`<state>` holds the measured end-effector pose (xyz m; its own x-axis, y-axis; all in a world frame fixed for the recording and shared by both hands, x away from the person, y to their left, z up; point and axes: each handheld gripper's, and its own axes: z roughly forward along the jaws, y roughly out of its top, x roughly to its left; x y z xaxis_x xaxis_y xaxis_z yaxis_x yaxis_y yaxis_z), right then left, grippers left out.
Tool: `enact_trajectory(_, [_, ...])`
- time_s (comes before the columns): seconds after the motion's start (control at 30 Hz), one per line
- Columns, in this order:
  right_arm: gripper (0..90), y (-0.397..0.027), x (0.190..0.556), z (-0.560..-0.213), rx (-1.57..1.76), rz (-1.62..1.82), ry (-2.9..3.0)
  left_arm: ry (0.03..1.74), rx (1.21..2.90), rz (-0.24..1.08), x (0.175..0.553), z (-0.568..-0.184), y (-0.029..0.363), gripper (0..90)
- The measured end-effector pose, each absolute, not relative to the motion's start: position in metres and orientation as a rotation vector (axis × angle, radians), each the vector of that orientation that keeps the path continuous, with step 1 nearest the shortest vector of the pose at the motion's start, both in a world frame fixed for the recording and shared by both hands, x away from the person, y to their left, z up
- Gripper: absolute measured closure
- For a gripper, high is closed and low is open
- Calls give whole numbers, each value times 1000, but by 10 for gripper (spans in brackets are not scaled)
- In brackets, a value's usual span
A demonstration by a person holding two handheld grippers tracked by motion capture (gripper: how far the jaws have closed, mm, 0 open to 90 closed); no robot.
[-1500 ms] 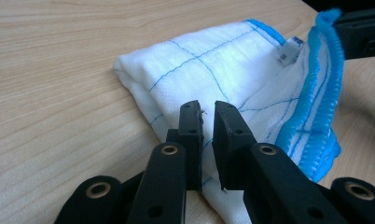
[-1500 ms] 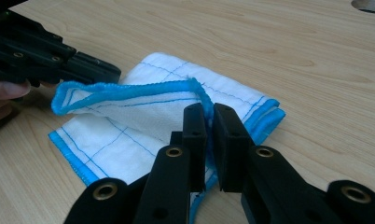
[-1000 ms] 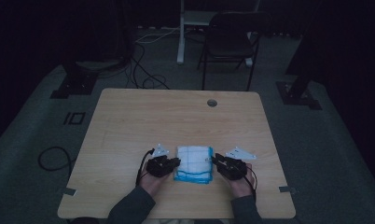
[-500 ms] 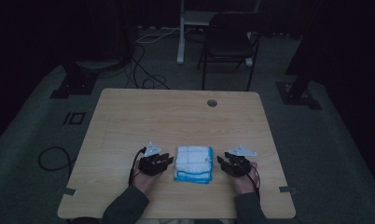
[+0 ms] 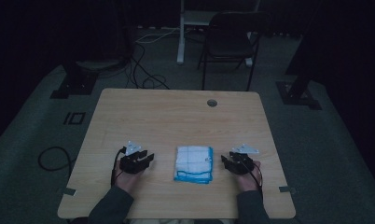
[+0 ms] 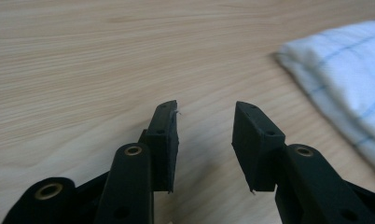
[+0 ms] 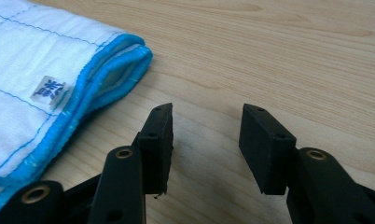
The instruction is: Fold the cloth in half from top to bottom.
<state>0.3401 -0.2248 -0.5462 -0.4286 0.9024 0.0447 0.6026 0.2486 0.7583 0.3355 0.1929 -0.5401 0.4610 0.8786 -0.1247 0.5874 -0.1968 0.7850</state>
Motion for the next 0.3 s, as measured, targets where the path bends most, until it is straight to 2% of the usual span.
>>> enact_trajectory(0.3, [538,-229,343,-547,1395,1012,2108,1303,1884,504,338,-543,204,601])
